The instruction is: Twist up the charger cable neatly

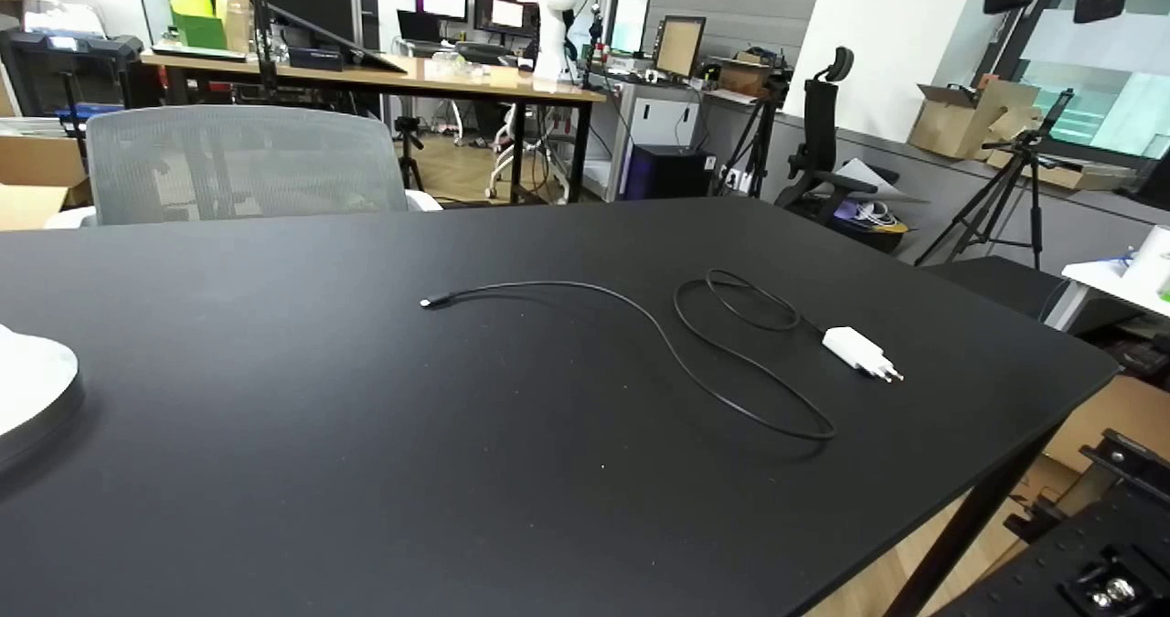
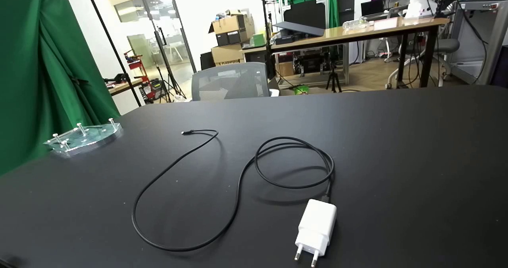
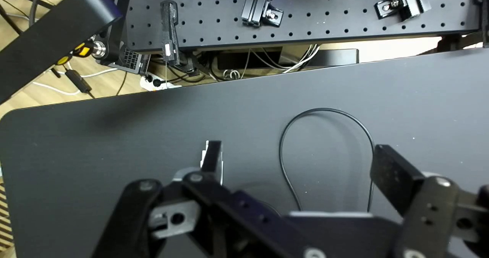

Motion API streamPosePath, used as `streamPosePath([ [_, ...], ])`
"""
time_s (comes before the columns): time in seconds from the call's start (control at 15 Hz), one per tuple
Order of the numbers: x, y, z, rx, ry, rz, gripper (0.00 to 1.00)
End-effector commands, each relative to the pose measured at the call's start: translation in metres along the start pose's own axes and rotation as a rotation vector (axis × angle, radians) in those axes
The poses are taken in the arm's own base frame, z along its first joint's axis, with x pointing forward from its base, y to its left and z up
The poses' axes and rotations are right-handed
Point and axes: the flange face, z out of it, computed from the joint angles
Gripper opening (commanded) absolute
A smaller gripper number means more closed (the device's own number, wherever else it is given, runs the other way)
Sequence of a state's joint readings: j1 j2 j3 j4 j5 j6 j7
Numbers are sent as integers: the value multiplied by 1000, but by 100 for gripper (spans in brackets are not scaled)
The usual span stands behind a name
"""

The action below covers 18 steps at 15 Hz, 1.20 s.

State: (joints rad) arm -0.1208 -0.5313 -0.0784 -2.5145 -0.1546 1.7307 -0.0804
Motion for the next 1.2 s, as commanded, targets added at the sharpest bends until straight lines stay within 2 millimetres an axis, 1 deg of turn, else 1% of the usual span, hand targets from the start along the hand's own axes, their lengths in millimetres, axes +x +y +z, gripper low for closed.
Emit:
streamPosePath([
  [0.0, 0, 0, 0, 0, 0, 0, 100],
  [1.07, 0, 0, 0, 0, 0, 0, 100],
  [1.13, 2, 0, -5, -26, 50, 28, 100],
])
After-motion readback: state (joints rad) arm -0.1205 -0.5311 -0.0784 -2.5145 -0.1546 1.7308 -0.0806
